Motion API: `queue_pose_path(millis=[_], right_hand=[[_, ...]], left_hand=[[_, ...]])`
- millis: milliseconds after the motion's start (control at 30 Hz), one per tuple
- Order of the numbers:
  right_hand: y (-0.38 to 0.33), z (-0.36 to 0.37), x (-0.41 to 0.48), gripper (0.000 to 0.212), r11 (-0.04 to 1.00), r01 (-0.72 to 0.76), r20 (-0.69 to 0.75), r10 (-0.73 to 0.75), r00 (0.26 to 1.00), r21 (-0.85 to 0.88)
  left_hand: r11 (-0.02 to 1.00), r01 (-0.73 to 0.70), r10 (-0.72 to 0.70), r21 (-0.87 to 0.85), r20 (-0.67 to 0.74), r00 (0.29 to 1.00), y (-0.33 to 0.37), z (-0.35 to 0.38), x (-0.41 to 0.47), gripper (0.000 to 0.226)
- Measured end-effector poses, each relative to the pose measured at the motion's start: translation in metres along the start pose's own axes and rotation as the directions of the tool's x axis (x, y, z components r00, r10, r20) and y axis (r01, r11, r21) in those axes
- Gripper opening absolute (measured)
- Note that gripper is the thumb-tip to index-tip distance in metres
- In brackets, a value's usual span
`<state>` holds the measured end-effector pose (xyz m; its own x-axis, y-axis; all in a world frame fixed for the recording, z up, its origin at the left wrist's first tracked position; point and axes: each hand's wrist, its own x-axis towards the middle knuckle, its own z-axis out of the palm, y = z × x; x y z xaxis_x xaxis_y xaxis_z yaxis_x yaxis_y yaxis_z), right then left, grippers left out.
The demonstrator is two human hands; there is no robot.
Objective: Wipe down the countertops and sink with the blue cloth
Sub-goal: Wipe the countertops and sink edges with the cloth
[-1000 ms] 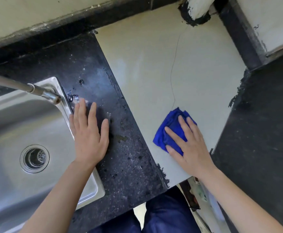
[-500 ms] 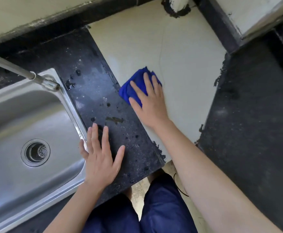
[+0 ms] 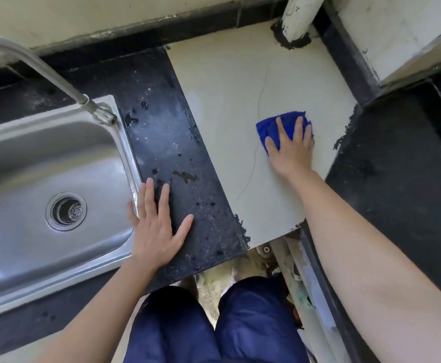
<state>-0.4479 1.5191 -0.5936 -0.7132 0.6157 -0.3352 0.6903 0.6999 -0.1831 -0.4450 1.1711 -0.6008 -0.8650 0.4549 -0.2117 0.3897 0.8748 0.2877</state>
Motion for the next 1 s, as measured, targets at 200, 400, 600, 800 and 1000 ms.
queue_pose_path(millis=[200, 400, 600, 800, 1000], right_hand=[[-0.056, 0.044, -0.070, 0.060, 0.927, 0.375, -0.026, -0.375, 0.927, -0.013], [-0.009, 0.076, -0.183, 0.058, 0.728, 0.685, 0.107, -0.681, 0.725, -0.007], [-0.036, 0.067, -0.138, 0.057, 0.620, 0.784, 0.150, -0.771, 0.619, -0.046], [-0.153, 0.063, -0.054, 0.058, 0.690, 0.720, 0.109, -0.712, 0.694, -0.075], [-0.174, 0.082, -0.081, 0.057, 0.629, 0.773, 0.078, -0.769, 0.634, -0.079]], left_hand=[[0.975, 0.221, -0.222, 0.014, 0.045, 0.974, -0.007, -0.004, -0.040, 0.090], [0.913, 0.406, -0.407, 0.034, 0.107, 0.907, -0.003, 0.005, -0.058, 0.084], [0.907, 0.419, -0.422, 0.050, 0.093, 0.902, -0.003, 0.007, -0.056, 0.085], [0.904, 0.423, -0.428, 0.070, 0.101, 0.898, -0.006, 0.009, -0.056, 0.077], [0.910, 0.410, -0.414, 0.060, 0.098, 0.905, -0.007, 0.007, -0.055, 0.068]])
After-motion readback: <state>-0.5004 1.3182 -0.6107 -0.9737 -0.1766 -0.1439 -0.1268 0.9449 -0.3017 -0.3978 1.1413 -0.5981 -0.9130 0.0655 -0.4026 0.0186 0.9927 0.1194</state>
